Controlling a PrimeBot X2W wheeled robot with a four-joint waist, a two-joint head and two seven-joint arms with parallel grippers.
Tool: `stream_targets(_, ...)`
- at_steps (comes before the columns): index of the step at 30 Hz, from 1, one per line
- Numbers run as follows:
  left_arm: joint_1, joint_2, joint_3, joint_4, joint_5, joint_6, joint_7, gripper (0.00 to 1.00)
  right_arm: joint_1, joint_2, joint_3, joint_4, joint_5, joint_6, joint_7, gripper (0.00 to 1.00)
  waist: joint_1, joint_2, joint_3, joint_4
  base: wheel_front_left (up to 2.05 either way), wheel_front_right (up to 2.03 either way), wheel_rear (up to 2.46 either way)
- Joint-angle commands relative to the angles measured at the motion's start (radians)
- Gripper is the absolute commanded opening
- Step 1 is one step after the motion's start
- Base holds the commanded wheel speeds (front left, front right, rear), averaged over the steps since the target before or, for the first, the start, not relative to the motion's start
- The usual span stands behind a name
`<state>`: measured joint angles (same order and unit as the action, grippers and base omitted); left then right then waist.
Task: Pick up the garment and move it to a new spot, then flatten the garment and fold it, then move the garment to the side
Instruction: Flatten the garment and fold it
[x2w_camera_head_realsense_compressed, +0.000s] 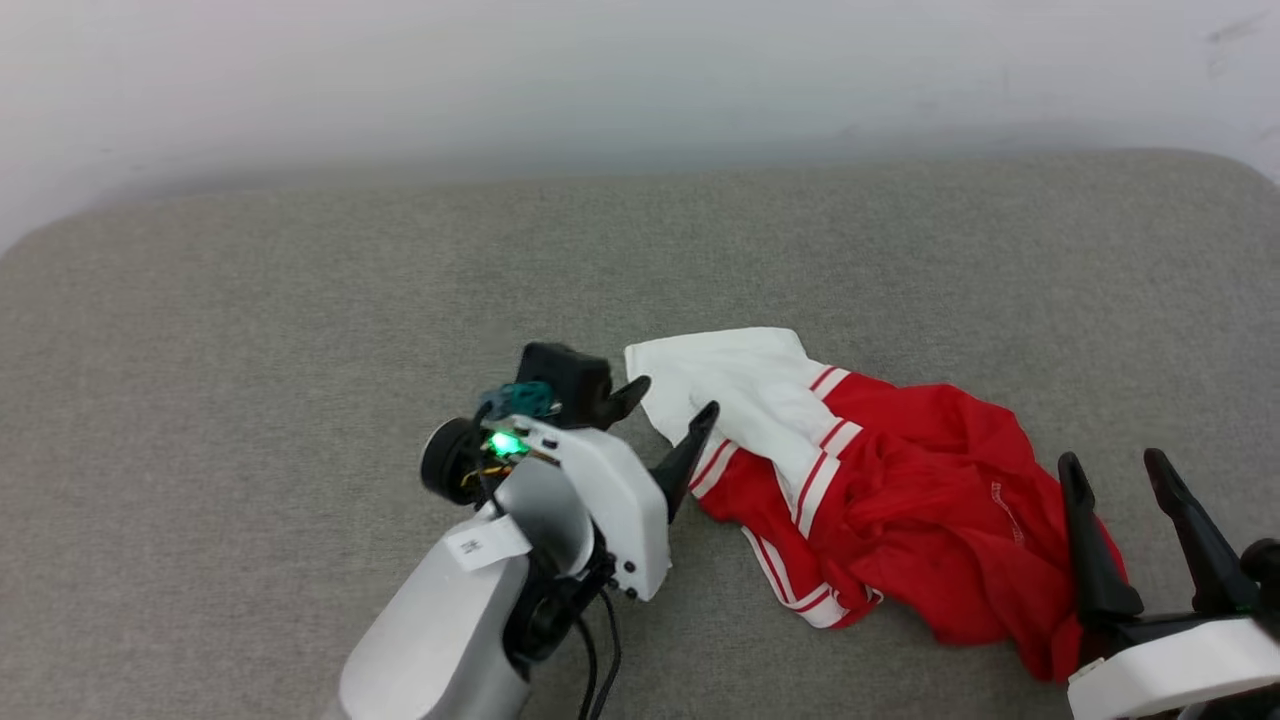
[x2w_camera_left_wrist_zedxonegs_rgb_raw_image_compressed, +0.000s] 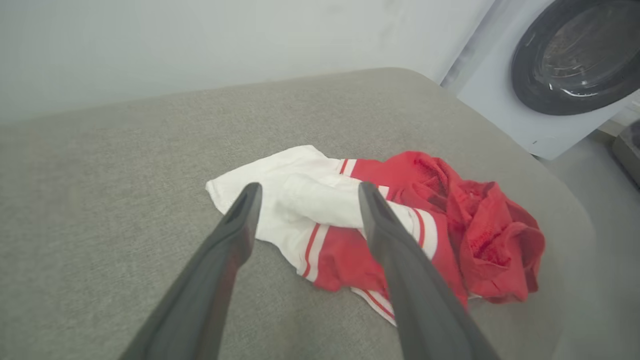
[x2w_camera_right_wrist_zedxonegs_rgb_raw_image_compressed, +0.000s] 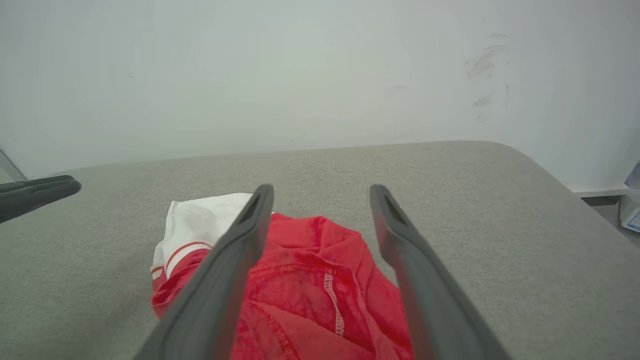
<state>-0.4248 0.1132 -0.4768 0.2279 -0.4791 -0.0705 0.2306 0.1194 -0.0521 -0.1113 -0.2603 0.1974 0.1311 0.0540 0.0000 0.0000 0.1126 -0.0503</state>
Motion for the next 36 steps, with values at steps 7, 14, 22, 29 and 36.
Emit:
stream_targets(7, -0.158, -0.032, -0.104, 0.106, -0.054, -0.044, 0.183, 1.0, -0.045, 0.003, 0.011, 0.016, 0.016, -0.001, -0.022, 1.0, 0.0, 0.0, 0.084, -0.085, 0.0, 0.0, 0.0)
stream_targets(14, -0.273, -0.02, -0.209, 0.237, -0.095, -0.058, 0.337, 1.0, -0.063, 0.003, 0.018, 0.053, 0.055, -0.001, -0.044, 1.0, 0.0, 0.0, 0.123, -0.125, 0.0, 0.0, 0.0)
stream_targets(22, -0.339, 0.035, -0.36, 0.293, -0.151, -0.06, 0.43, 0.0, -0.08, 0.003, 0.017, 0.082, 0.084, -0.001, -0.066, 1.0, 0.0, 0.0, 0.14, -0.141, 0.0, 0.0, 0.0)
stream_targets(29, -0.398, 0.077, -0.426, 0.268, -0.119, -0.06, 0.33, 0.0, -0.085, 0.003, 0.01, 0.094, 0.094, -0.001, -0.075, 1.0, 0.0, 0.0, 0.133, -0.112, 0.0, 0.0, 0.0)
stream_targets(36, -0.412, 0.141, -0.392, 0.19, -0.067, -0.03, 0.186, 0.0, -0.081, 0.003, -0.01, 0.088, 0.088, -0.001, -0.063, 1.0, 0.0, 0.0, 0.093, -0.057, 0.0, 0.0, 0.0)
